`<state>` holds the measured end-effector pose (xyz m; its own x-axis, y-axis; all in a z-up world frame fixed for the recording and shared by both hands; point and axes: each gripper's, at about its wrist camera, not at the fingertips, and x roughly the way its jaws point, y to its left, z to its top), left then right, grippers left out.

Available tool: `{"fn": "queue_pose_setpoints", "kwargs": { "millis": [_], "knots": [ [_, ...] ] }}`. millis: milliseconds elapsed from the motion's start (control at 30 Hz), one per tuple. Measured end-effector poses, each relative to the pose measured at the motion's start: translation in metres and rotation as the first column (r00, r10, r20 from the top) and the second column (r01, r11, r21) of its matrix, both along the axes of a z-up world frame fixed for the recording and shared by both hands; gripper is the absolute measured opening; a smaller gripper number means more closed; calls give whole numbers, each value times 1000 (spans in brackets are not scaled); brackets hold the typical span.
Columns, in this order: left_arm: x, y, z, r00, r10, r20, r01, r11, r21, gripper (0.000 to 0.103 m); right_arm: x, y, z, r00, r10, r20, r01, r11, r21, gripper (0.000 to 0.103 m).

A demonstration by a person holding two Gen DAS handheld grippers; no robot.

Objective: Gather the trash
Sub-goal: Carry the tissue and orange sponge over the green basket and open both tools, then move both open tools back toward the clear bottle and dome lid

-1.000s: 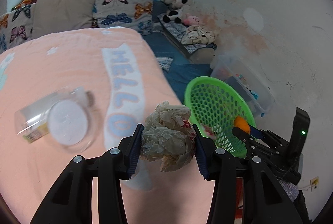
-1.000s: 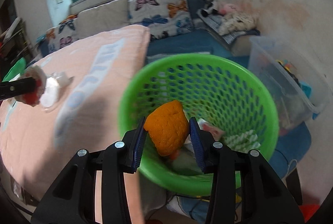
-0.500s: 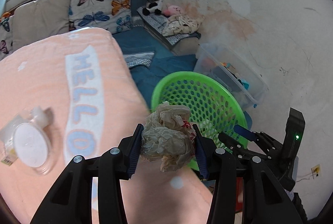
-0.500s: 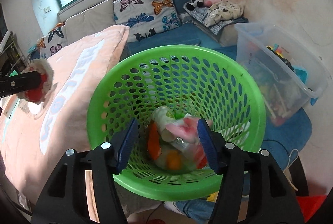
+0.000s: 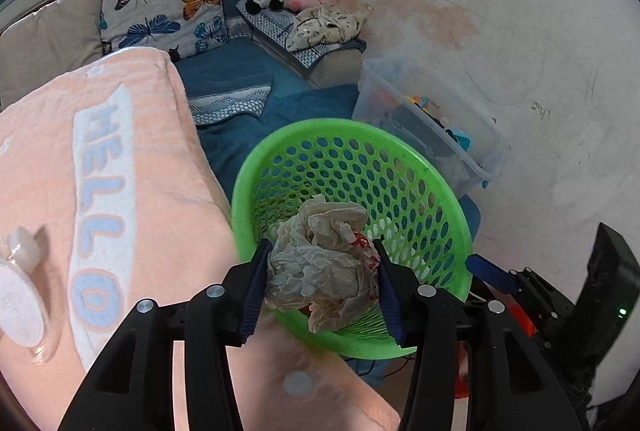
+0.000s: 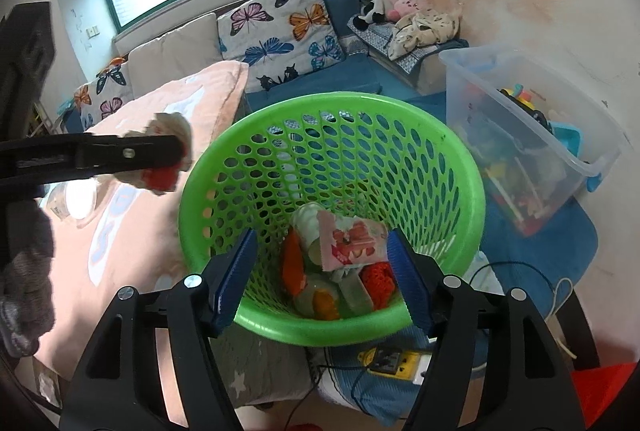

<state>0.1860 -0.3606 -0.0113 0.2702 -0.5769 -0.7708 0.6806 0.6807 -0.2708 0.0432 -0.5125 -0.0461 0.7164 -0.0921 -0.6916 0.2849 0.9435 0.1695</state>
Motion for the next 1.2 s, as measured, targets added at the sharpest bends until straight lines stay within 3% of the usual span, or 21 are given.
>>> {"fn": "queue_pose_setpoints", "kwargs": {
  "millis": [333,567,967,1200],
  "knots": [
    [-5,-8,-9,1000,-10,-23,11,1000,4,70,-12,-2,0,1000,-13,4,13,1000,6,68],
    [-10,9,-6,1000,8,-11,-8,1000,-13,70,-13,9,6,1000,4,14,-4,1000,5,73],
    [-3,103,0,988,152,23,-152,988,-24,70,4,54,20,994,107,35,-106,994,-8,78],
    [7,178,-1,959,282,15,-282,959,-34,70,26,97,26,979,202,36,-201,979,-28,80]
  ]
}}
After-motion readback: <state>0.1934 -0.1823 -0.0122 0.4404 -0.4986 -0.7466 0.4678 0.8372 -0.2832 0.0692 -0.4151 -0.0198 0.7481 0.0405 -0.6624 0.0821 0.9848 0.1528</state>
